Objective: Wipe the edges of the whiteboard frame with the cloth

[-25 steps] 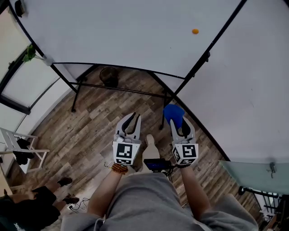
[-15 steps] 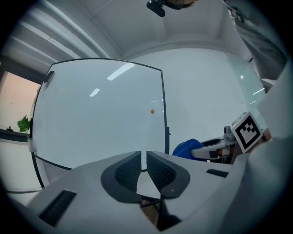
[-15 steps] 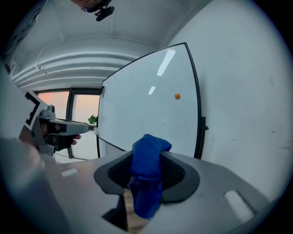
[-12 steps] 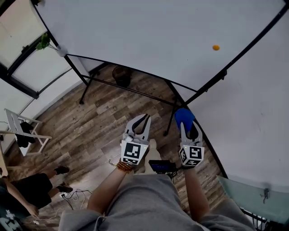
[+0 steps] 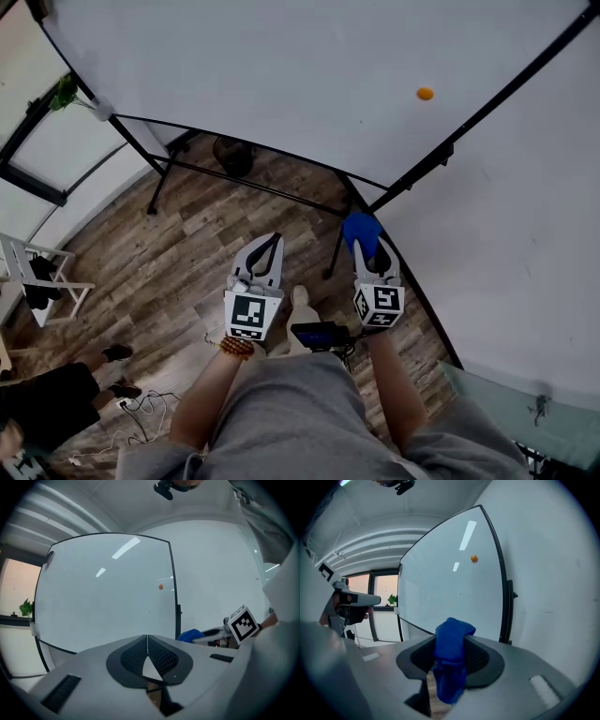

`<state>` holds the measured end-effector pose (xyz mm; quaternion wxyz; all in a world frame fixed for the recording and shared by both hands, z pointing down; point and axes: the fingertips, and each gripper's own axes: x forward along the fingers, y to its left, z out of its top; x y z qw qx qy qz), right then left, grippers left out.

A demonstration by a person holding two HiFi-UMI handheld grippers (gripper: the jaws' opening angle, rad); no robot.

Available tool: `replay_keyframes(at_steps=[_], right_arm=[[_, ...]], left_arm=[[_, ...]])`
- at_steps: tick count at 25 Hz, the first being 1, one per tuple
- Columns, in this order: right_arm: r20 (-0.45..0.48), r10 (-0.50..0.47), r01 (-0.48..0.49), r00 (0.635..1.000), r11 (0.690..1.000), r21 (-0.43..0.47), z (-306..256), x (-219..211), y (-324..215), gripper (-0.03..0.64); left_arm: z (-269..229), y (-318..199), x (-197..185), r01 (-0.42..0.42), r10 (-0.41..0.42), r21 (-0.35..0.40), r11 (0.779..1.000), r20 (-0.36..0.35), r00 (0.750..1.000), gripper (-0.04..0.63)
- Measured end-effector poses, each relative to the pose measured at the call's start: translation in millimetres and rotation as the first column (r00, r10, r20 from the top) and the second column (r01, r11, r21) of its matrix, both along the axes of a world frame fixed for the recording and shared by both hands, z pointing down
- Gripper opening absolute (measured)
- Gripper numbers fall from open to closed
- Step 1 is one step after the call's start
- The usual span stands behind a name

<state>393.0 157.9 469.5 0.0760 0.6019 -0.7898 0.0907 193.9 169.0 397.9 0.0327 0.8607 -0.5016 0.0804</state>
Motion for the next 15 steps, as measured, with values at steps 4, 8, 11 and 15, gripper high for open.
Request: replay_keyframes(at_steps=[4,8,11,15], right_arm=[[0.001,0.001,-0.001,1.0,1.0,-0.023,18.3,17.4,-20.9,0.167],[-0.007,0.001,-0.001,1.0,0.999,-0.047,34.9,34.1,-39.4,0.167],[-0.01,-0.007,0.007,1.0,0.998,-0.068,49.0,44.8,-51.0,0.167],[-0.015,-0.017,0.016,1.0,0.996,-0.09,69.4,56.7,-68.5,0.167]], left_arm=[[4.6,-12.0,12.8,0.003,-0.003,-0.006,1.0,0.016,1.0,0.011],[7.0,-24.3,26.8,0.006,-0.006,-0.013,1.0,0.03,1.0,0.011],[7.9,-32.2,36.3,0.011,-0.01,-0.016,1.0,0.039,0.999,0.011],[10.0,-42.0,45.1,0.021,-0.02,-0.02,1.0,0.055,0.998,0.011]])
